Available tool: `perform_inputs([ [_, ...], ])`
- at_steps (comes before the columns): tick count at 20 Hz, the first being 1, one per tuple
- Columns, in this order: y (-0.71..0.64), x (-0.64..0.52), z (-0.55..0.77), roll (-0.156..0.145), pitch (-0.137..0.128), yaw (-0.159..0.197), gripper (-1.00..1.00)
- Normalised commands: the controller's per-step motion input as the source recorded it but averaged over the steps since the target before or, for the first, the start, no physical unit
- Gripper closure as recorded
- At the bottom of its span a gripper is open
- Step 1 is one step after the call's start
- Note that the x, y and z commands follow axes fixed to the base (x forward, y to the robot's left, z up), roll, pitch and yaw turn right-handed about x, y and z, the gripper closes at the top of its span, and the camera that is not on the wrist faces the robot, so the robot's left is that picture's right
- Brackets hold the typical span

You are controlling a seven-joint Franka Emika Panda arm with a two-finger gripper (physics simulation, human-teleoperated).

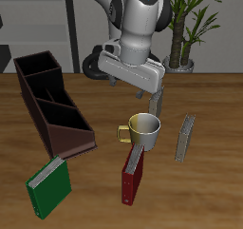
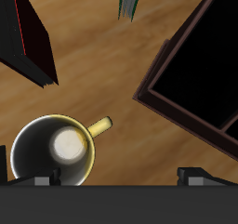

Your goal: Place the white-yellow mug into the right desk caddy's right compartment and place the left yellow book into the right desk caddy's back compartment

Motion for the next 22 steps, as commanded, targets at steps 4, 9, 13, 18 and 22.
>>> perform_inputs([
  [4, 0.02, -0.03, -0.34, -0.004, 0.047, -0.075, -1.00],
  [9, 0.09, -0.19, -0.22, 0.007, -0.013, -0.080, -1.00],
  [13, 0.14, -0.14, -0.19, 0.040, -0.010, -0.106, -1.00],
  [18, 0.06, 0.01, -0.18, 0.014, 0.009, -0.101, -1.00],
  [22, 0.07, 0.06, -0.24, 0.033, 0.057, -0.146, -1.00],
])
